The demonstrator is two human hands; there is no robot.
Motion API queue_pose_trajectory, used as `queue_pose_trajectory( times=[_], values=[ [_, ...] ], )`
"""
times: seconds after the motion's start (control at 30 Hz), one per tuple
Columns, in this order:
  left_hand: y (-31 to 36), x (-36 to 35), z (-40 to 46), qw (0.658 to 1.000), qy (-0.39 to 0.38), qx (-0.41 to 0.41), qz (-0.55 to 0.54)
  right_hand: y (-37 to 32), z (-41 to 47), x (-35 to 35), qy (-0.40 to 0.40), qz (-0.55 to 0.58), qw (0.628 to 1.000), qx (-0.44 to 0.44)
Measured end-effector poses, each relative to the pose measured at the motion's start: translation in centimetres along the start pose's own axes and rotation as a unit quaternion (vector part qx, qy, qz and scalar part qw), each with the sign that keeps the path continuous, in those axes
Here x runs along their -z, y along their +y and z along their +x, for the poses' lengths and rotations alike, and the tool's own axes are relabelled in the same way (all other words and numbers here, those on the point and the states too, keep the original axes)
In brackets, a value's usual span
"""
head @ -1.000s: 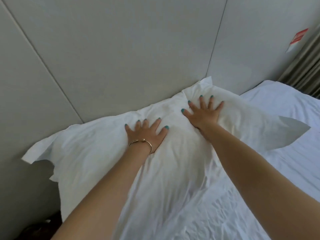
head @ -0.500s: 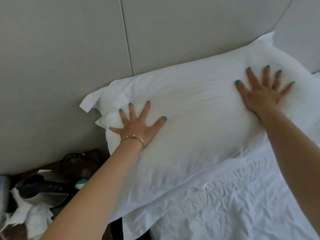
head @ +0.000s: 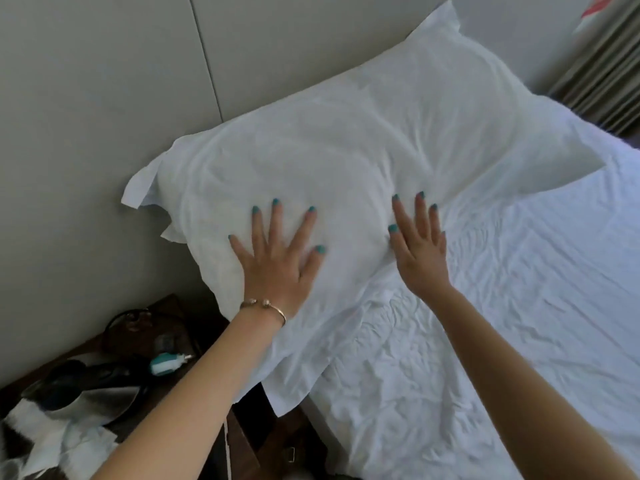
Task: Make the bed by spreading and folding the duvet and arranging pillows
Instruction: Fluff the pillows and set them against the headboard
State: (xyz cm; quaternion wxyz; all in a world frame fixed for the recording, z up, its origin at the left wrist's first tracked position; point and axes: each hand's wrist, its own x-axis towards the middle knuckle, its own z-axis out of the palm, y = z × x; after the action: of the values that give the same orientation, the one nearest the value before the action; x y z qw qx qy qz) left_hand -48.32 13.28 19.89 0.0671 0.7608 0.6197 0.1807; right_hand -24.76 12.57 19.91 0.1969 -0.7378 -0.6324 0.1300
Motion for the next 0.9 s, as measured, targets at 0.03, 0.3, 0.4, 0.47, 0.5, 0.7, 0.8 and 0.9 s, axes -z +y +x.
queue_pose_trajectory(
  times=[0.03,0.3,0.4,0.47,0.5,0.7,0.8,0.9],
  values=[
    [0.8,-0.7,-2.3,0.998,0.003,-0.059,0.035,0.8,-1.1,-0.1,-0.02,-0.005,1.0,-0.003],
    [7.8,-3.3,-7.5,0.987,-0.021,-0.137,0.083,9.7,-2.4,4.5,-0.017,0.048,0.995,-0.088],
    [12.6,-2.8,-0.6,0.978,0.008,-0.179,0.103,13.2,-0.2,8.3,0.018,0.107,0.987,-0.119],
    [16.0,-2.2,4.9,0.976,-0.003,-0.169,0.135,15.3,2.2,10.5,0.037,0.122,0.985,-0.117],
    [17.7,-2.1,7.6,0.976,-0.018,-0.156,0.149,16.2,3.5,11.3,0.047,0.129,0.984,-0.111],
    [26.4,-4.2,18.9,0.959,-0.057,-0.149,0.232,22.8,10.8,11.8,0.035,0.171,0.973,-0.149],
    [30.5,-6.3,22.5,0.951,-0.052,-0.168,0.255,26.1,13.0,9.4,0.022,0.242,0.944,-0.225],
    [34.5,-9.0,25.7,0.943,-0.022,-0.191,0.273,28.0,15.4,7.5,0.047,0.356,0.896,-0.26]
  ],
)
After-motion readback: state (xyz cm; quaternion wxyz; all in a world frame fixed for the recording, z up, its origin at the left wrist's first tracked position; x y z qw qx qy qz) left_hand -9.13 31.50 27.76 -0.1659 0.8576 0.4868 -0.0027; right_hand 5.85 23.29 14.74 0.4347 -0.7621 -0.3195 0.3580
